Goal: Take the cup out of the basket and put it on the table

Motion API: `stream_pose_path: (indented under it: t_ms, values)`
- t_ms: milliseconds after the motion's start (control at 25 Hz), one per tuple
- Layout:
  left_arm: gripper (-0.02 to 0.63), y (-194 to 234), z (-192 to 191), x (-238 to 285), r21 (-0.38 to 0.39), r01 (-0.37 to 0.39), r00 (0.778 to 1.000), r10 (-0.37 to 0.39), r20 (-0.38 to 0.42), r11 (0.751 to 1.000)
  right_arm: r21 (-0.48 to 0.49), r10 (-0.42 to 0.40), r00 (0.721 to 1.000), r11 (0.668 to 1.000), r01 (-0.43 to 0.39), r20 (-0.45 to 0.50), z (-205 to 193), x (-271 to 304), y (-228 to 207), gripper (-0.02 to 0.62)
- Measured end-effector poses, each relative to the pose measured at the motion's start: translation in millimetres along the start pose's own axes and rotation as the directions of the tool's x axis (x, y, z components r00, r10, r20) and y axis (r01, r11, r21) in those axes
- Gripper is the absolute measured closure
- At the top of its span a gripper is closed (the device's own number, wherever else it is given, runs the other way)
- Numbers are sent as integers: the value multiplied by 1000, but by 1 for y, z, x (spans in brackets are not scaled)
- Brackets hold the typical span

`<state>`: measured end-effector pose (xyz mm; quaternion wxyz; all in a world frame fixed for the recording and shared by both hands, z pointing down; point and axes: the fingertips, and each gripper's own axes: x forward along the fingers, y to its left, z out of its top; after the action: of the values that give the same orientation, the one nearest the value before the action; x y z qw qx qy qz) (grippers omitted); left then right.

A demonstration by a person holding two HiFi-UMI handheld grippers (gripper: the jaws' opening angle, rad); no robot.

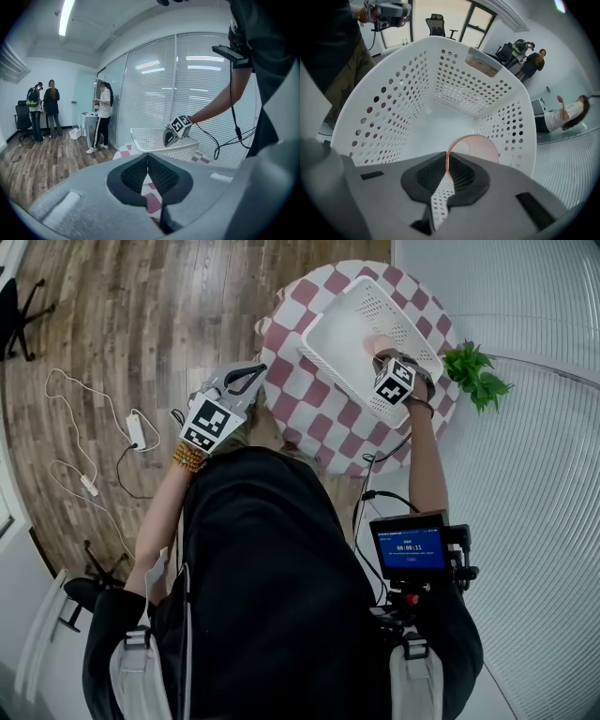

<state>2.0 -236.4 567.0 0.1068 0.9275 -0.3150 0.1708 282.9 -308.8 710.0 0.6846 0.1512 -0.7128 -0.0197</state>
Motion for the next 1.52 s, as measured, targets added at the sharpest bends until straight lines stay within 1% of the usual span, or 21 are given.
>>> stream_pose_path:
  t_ms: [520,840,1240,1520]
  values:
    - [600,-17,7,7,39,53,999,-53,-5,998,38,-87,995,996,85,56,6,-30,-3,571]
    - [600,-32,8,11,65,94,996,-93,-11,993,84,-141,986,988,133,94,9,-49,-4,571]
    - [600,-38,12,16,86,123,992,-122,-14,989,154,-202,968,972,179,151,13,-75,-3,572]
    - [600,-40,13,21,93,136,991,-135,-21,986,223,-257,943,952,209,210,22,-93,-8,572]
